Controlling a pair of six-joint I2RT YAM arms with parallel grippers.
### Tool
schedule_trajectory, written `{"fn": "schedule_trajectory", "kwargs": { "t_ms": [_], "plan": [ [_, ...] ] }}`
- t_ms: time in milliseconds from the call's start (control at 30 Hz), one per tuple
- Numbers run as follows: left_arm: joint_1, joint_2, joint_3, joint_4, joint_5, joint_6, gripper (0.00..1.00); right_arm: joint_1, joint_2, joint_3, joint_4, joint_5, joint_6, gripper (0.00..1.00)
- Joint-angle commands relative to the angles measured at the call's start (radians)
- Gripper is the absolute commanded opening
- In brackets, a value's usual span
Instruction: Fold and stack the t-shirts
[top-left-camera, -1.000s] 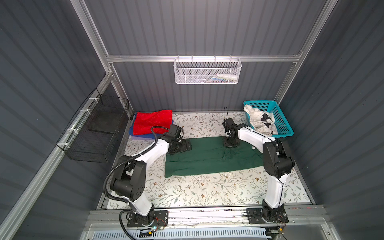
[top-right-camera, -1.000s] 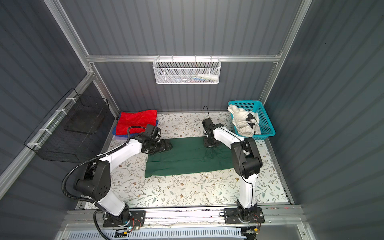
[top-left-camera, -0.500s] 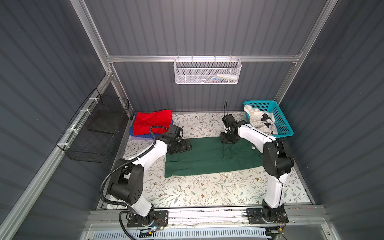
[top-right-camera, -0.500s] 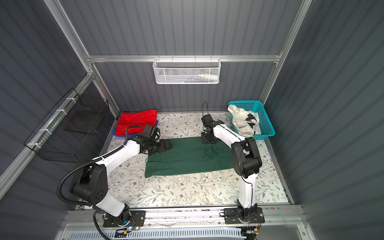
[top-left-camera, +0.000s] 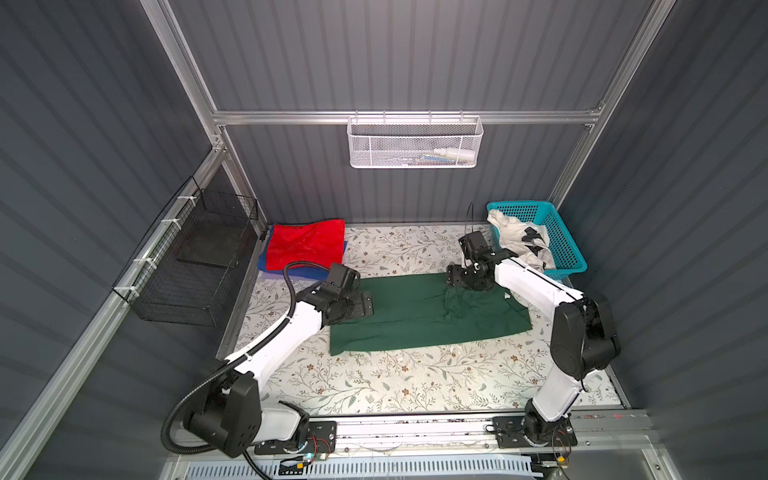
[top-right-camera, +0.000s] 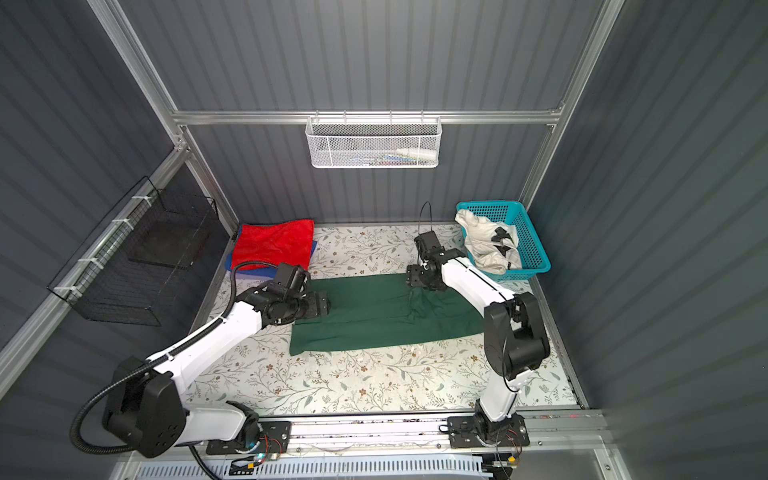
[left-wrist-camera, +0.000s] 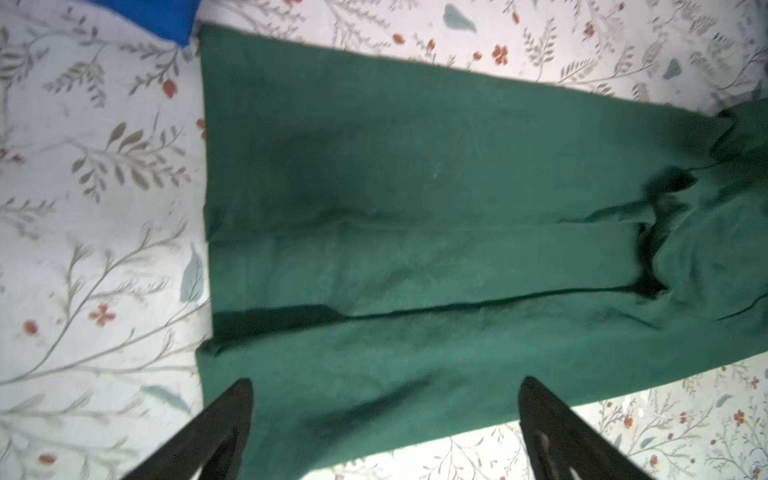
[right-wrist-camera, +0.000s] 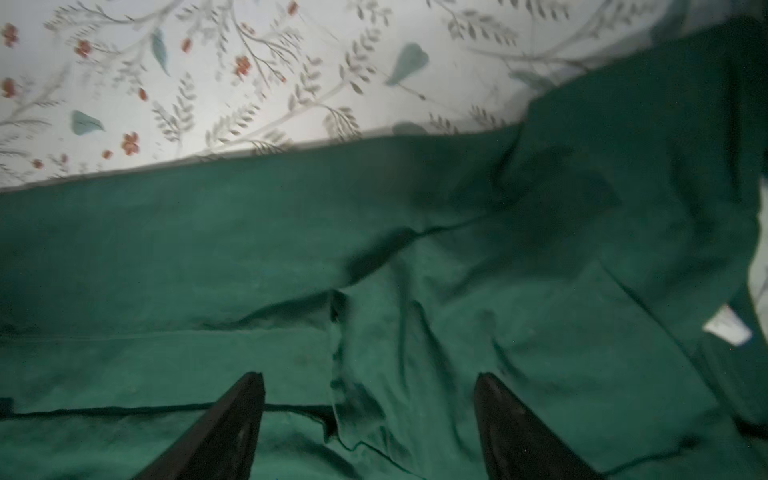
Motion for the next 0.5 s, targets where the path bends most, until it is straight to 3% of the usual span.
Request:
{"fn": "schedule_trajectory", "kwargs": {
  "t_ms": [0,67,233,433,467],
  "plan": [
    [-0.003,-0.043,-0.080,-0.111,-0.114,-0.071,1.00,-0.001,-0.054,-0.111,-0.008,0.058,0.100,0.80],
    [-0.003,-0.066,-0.120,-0.121,-0.122,-0.117,0.96,-0.002,-0.078,-0.168,-0.002,0.074,0.133,0.79],
    [-0.003,-0.114,-0.235,-0.021,-0.043,-0.204,0.75,-0.012,-0.078,-0.225,0.007,0.062,0.180,0.77],
    [-0.004,-0.045,-0.265,0.011,-0.022,-0.203,0.62,-0.035,-0.053,-0.224,0.027,0.040,0.193,0.76],
    [-0.004,-0.032,-0.263,0.006,-0.028,-0.199,0.55,-0.040,-0.048,-0.225,0.030,0.041,0.193,0.76]
  ]
}}
